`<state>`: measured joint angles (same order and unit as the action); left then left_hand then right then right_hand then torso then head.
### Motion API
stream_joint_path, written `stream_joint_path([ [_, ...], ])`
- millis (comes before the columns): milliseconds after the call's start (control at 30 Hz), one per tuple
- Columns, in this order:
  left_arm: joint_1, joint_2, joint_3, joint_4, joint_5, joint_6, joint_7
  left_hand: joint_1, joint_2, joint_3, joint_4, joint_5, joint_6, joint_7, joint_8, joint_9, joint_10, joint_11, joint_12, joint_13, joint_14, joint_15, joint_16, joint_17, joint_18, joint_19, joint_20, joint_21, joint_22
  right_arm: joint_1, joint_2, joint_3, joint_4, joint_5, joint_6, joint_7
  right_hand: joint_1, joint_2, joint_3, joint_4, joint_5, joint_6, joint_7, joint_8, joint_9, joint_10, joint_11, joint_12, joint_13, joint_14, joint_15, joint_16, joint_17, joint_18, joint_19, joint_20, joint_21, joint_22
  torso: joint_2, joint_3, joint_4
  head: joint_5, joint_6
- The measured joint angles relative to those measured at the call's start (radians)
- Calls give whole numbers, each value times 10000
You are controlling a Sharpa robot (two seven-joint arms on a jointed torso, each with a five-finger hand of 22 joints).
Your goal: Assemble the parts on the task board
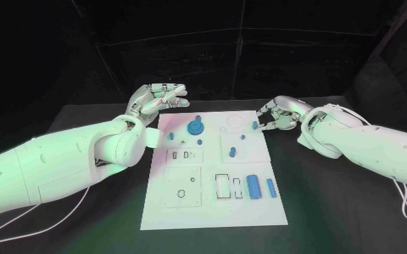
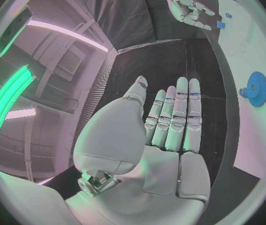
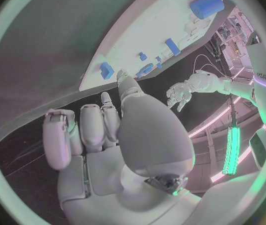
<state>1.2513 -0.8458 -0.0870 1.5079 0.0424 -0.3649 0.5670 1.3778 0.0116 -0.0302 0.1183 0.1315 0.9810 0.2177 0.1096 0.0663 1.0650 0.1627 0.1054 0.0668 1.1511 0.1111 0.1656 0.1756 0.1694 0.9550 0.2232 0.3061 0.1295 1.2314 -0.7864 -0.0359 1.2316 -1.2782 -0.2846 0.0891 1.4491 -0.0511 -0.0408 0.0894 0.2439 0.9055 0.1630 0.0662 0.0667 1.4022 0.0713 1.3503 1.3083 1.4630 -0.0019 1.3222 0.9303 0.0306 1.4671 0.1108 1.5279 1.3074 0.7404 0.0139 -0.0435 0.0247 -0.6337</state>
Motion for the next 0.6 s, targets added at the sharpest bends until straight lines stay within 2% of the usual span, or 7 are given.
stream_joint_path([
  [467, -4, 29, -1, -49, 0, 31, -8, 0, 0, 0, 0, 0, 0, 0, 0, 0, 0, 0, 0, 0, 0, 0, 0, -1, 0, 0, 0, 0, 1, -111, 392, 0, -581, 66, 117, 177, 185, 197, 34, -33, -52, 107, -1, -1, 23, 0, 1, 11, 26, 0, 0, 0, 3, -1, 0, 0, 0, 0, -4, 1, 19, 1, -37],
  [600, -4, 36, -1, -54, 0, 34, -11, 0, 0, 0, 0, 0, 0, 0, 0, 0, 0, 0, 0, 0, -1, 0, 0, -2, 0, 0, 0, 0, 2, -114, 465, 1, -662, 83, 123, 178, 145, 416, 74, -73, -328, 292, 3, 62, 36, -1, 1, 61, 36, 1, 1, 0, 10, 0, 0, 0, 0, 0, -4, 1, 12, 11, -40],
])
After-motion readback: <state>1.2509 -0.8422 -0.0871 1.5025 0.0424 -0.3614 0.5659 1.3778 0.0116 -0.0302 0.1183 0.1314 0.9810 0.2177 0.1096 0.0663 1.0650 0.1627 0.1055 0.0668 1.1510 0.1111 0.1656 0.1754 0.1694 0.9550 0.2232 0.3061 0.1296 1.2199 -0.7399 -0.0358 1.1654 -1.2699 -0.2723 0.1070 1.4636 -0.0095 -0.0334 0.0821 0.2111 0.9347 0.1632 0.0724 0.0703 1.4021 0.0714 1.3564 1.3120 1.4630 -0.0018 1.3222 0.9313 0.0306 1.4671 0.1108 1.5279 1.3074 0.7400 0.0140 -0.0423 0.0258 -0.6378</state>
